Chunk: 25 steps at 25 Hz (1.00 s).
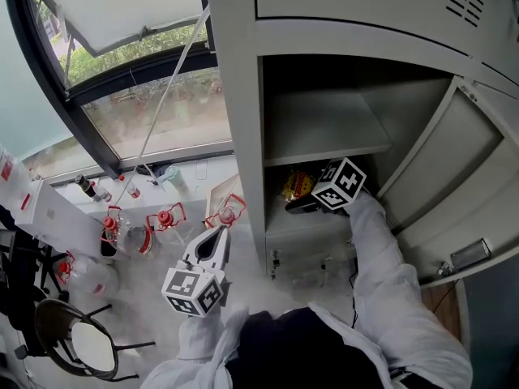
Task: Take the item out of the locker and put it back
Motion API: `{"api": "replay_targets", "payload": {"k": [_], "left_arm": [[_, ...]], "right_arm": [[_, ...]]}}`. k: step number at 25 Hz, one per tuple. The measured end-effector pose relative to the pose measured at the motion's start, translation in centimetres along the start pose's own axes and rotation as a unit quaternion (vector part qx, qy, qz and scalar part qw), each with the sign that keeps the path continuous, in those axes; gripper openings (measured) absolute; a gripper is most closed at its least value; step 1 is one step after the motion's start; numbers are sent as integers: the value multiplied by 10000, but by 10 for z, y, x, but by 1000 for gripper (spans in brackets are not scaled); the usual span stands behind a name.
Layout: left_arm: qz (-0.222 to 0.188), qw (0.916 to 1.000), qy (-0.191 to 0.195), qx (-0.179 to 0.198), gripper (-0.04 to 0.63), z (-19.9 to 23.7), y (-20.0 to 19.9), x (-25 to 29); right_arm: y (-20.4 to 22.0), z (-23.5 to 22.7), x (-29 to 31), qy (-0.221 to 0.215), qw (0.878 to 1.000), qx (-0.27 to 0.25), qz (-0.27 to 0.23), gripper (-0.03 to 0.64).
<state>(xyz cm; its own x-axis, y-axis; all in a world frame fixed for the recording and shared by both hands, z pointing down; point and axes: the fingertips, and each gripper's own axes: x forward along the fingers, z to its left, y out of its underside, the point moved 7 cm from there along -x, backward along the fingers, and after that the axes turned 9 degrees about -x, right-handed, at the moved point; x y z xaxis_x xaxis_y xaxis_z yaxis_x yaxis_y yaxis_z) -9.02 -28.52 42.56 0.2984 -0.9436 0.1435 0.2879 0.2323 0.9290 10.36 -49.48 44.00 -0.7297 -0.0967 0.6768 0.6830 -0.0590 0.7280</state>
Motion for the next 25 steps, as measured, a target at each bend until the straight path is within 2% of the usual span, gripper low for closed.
{"api": "replay_targets", "payload": {"k": [3, 5, 14, 21, 25], "left_arm": [[-3, 10000, -4, 2, 9, 0, 1, -3], [6, 10000, -12, -5, 9, 0, 2, -7], [0, 10000, -72, -42, 8, 1, 7, -25], [-2, 10000, -57, -12, 8, 0, 7, -36], [-13, 10000, -39, 12, 8, 1, 6, -40]], "right_arm": [[-2, 7, -1, -165, 9998, -44, 52, 467], [-4, 11, -1, -180, 9998, -53, 33, 439], [-8, 18, -1, -27, 9993, 6, 367, 403], [-15, 18, -5, 425, 9979, -145, 459, 379], [-25, 18, -13, 623, 9975, -124, 302, 373]]}}
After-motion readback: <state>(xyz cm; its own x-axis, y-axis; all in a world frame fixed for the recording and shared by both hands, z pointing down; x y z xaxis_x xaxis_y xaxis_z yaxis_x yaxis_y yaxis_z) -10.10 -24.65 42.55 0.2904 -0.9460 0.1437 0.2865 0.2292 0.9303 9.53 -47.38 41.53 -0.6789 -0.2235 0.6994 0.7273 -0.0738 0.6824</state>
